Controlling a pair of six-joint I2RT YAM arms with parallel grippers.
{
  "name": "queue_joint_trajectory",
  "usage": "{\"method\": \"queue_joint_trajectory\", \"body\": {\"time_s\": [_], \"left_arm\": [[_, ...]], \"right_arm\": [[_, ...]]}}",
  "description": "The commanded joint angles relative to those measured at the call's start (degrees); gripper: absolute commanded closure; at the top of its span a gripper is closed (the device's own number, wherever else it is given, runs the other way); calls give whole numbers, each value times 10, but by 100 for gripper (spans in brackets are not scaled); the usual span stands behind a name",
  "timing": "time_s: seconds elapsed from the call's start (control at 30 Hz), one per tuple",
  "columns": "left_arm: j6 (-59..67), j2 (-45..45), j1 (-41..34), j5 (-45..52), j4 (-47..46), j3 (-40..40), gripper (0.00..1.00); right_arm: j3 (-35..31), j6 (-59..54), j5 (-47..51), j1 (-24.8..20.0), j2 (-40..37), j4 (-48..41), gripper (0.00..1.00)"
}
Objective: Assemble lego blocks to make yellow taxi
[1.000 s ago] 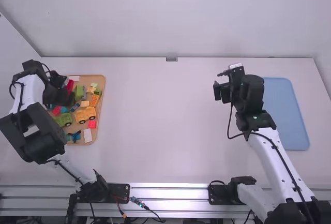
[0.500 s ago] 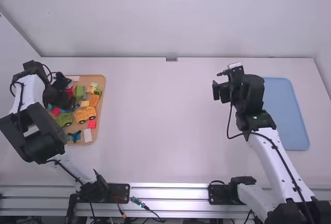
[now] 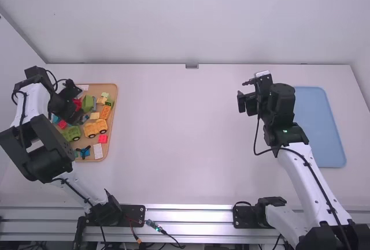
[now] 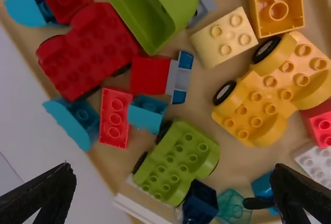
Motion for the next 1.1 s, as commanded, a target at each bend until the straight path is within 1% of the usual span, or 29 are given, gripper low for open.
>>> {"method": "queue_joint_trajectory", "body": {"time_s": [0.0,0.2,0.4,0.53,0.7,0.83,0.93,1.07], "left_arm": [[20,-3,-4,3,-4,5,1],[24,-3,-9,3,-5,0,1],[90,-3,-16,31,-21,-18,1],[102,-3,-16,32,-19,-32,1],[174,-3,-16,33,-24,-58,1],[206,-3,-16,32,8,-96,1],[217,-3,-16,27,60,-134,1],[229,-3,-16,31,97,-166,1]], "right_arm": [[12,3,-3,2,1,-1,1],[12,3,-3,2,1,-1,1],[12,3,-3,2,1,-1,1],[12,3,-3,1,1,-1,1],[12,3,-3,10,1,-1,1],[12,-3,-3,24,1,-1,1],[12,-5,-1,33,1,0,1],[12,-19,-1,40,1,-1,1]]}}
